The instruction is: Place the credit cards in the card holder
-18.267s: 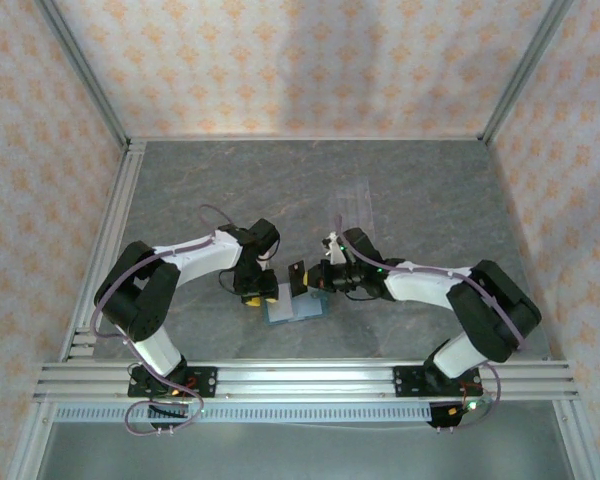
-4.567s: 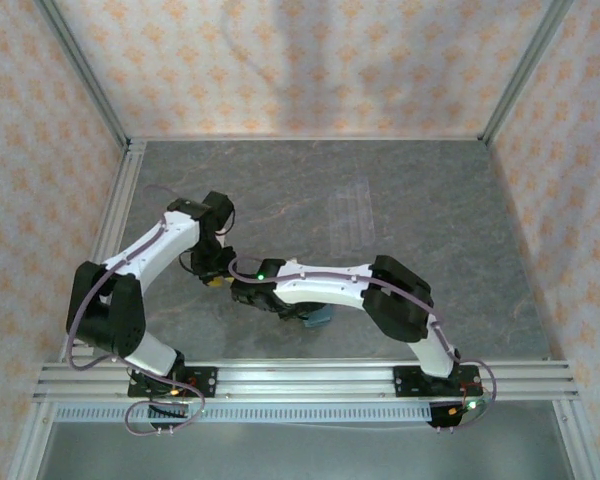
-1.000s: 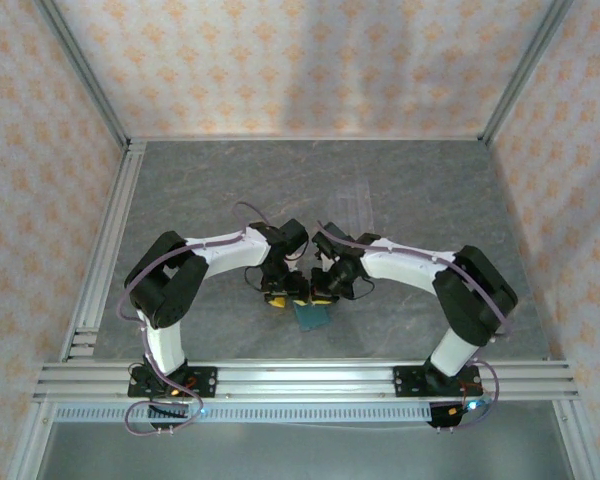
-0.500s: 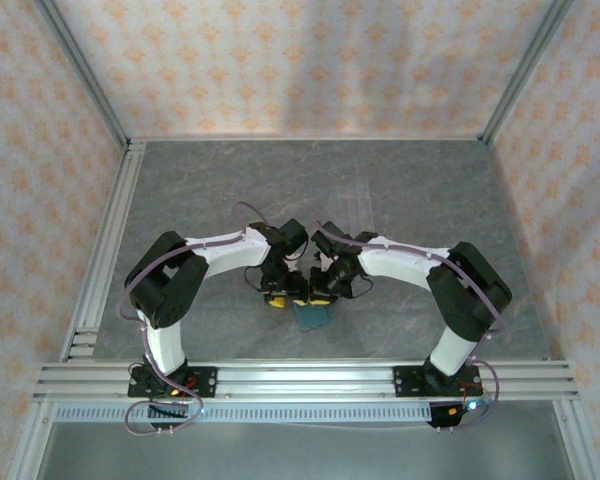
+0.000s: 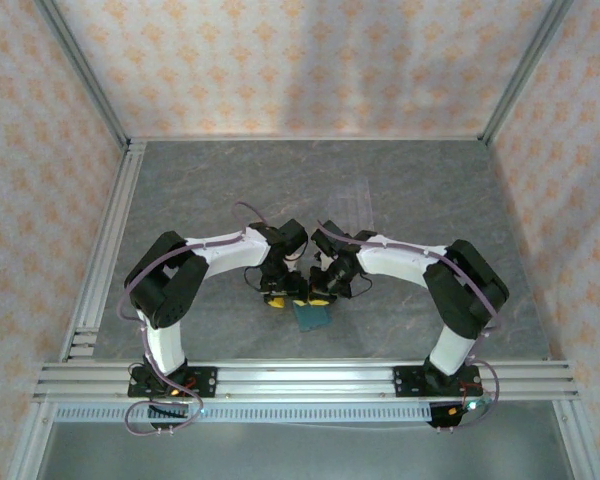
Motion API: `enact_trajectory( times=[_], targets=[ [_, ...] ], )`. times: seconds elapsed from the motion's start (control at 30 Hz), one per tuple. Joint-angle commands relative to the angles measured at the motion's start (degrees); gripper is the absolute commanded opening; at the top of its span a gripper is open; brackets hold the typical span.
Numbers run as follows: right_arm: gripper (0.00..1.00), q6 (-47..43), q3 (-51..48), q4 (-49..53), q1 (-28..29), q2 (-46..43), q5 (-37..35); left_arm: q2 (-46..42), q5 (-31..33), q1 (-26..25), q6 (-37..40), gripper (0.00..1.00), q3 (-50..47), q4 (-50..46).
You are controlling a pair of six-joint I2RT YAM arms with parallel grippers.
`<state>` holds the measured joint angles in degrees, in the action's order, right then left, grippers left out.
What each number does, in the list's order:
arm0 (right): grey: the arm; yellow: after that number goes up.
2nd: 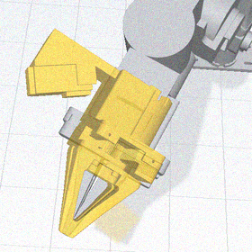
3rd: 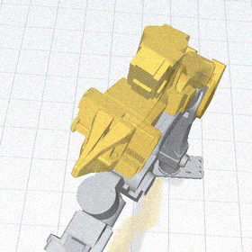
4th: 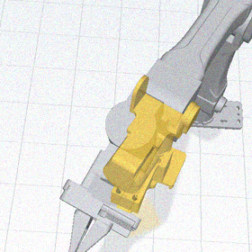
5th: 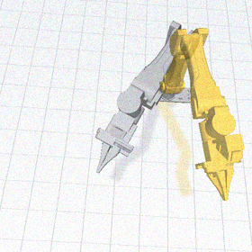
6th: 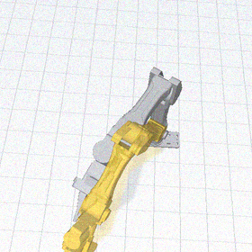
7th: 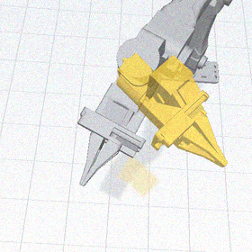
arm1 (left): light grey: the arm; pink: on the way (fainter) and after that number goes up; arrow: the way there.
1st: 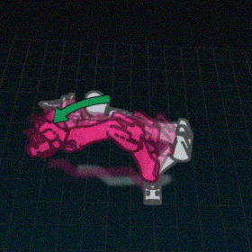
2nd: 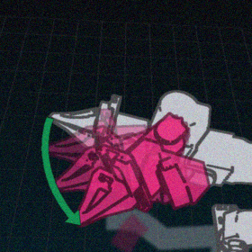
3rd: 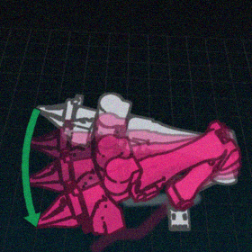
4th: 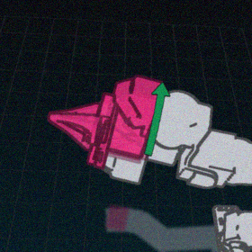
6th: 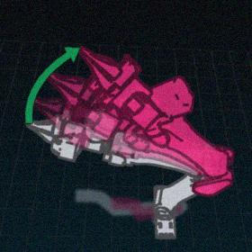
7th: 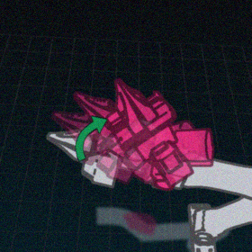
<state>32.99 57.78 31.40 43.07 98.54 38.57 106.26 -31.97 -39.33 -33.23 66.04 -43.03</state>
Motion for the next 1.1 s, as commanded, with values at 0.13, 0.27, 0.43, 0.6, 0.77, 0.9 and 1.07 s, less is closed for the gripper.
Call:
enact_trajectory(
  times=[0.13, 0.27, 0.43, 0.6, 0.77, 0.9, 1.07],
  targets=[
    [0.0, 3.25, -2.36, -2.83, 4.33, 6.46, -6.31, 0.98, 0.78, -1.19, -0.17, 0.53, -1.35, 1.05],
    [0.0, 4.91, -2.99, -3.24, 5.83, 8.51, -8.18, 0.47, 0.43, -1.13, -0.27, 0.53, -1.19, 0.88],
    [0.0, 7.11, -5.63, -4.58, 6.33, 8.4, -10.02, -1.67, -1.7, -0.51, -0.86, 0.53, -1.0, 0.92],
    [0.0, 7.57, -7.95, -4.87, 6.52, 7.49, -10.56, -5.19, -4.56, 2.87, -1.86, 0.54, -2.03, 1.23],
    [0.0, 7.57, -8.83, -3.75, 6.72, 5.9, -12.06, -7.34, -4.01, 4.61, -1.36, 0.52, -4.16, 0.67],
    [0.0, 6.83, -8.58, -2.1, 6.94, 5.41, -13.11, -6.47, -4.15, 4.7, -1.46, 0.5, -5.77, 1.81],
    [0.0, 5.65, -5.71, -2.54, 6.79, 1.54, -12.98, -8.48, -2.37, 5.8, -1.22, 0.5, -5.29, 1.07]
  ],
)
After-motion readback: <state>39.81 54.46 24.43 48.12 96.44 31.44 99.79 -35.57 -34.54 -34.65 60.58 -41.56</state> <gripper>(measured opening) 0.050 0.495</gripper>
